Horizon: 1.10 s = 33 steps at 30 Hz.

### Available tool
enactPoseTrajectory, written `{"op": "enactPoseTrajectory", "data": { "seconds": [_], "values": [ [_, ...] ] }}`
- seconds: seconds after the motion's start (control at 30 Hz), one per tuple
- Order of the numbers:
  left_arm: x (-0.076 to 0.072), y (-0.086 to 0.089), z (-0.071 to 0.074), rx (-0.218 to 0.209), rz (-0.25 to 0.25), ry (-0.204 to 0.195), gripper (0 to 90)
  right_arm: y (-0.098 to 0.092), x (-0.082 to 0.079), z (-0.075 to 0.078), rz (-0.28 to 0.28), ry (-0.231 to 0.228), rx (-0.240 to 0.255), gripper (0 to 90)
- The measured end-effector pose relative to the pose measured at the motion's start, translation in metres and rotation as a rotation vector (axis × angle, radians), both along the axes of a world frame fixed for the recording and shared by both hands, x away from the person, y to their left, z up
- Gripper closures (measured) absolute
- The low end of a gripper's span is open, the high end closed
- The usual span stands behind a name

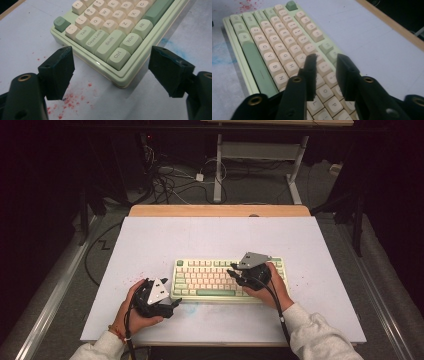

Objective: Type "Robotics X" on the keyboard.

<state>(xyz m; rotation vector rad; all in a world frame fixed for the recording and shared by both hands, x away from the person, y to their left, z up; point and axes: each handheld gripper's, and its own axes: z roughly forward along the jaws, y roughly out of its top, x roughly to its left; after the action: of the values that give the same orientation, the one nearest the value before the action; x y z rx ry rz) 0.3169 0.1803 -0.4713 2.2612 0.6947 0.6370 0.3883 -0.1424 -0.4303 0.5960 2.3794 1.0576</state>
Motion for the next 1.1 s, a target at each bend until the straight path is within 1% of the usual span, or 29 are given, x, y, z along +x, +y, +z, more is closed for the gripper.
{"op": "enactPoseTrajectory", "data": {
  "seconds": [0.07,0.17,0.23,0.3,0.37,0.43,0.53,0.73,0.77,0.9,1.03,1.1],
  "values": [
    [0.0,0.0,0.0,0.001,0.0,0.002,20.2,-0.002,-0.003,0.003,0.005,-0.013,0.021,62.0],
    [0.0,0.001,0.0,-0.003,0.001,0.001,20.0,-0.006,-0.006,0.007,0.004,-0.039,0.034,54.0],
    [0.0,0.0,0.0,0.003,0.002,0.001,20.0,-0.008,-0.008,0.009,-0.003,-0.05,0.044,50.5],
    [0.0,0.0,0.0,0.005,0.001,0.005,20.0,-0.009,-0.01,0.011,0.005,-0.068,0.049,44.7],
    [0.0,0.001,0.0,0.01,0.003,0.006,20.0,-0.012,-0.013,0.013,-0.007,-0.093,0.057,41.3],
    [0.0,0.001,0.0,0.01,0.006,0.007,20.0,-0.015,-0.015,0.015,-0.017,-0.11,0.071,36.1],
    [0.0,0.001,-0.001,0.005,0.007,0.009,20.0,-0.019,-0.017,0.018,-0.041,-0.128,0.082,32.8],
    [-0.001,0.001,0.0,-0.001,0.007,0.007,20.2,-0.03,-0.024,0.022,-0.064,-0.158,0.095,30.7],
    [-0.001,0.001,0.0,0.0,0.008,0.007,20.2,-0.032,-0.025,0.022,-0.071,-0.155,0.099,30.8],
    [-0.001,0.001,0.001,0.0,0.008,0.008,20.5,-0.039,-0.03,0.023,-0.071,-0.172,0.095,30.5],
    [-0.001,0.001,0.001,-0.002,0.012,0.007,20.9,-0.046,-0.036,0.024,-0.078,-0.173,0.105,29.8],
    [-0.001,0.001,0.001,-0.003,0.012,0.01,21.3,-0.05,-0.038,0.023,-0.084,-0.182,0.096,29.2]
  ]
}}
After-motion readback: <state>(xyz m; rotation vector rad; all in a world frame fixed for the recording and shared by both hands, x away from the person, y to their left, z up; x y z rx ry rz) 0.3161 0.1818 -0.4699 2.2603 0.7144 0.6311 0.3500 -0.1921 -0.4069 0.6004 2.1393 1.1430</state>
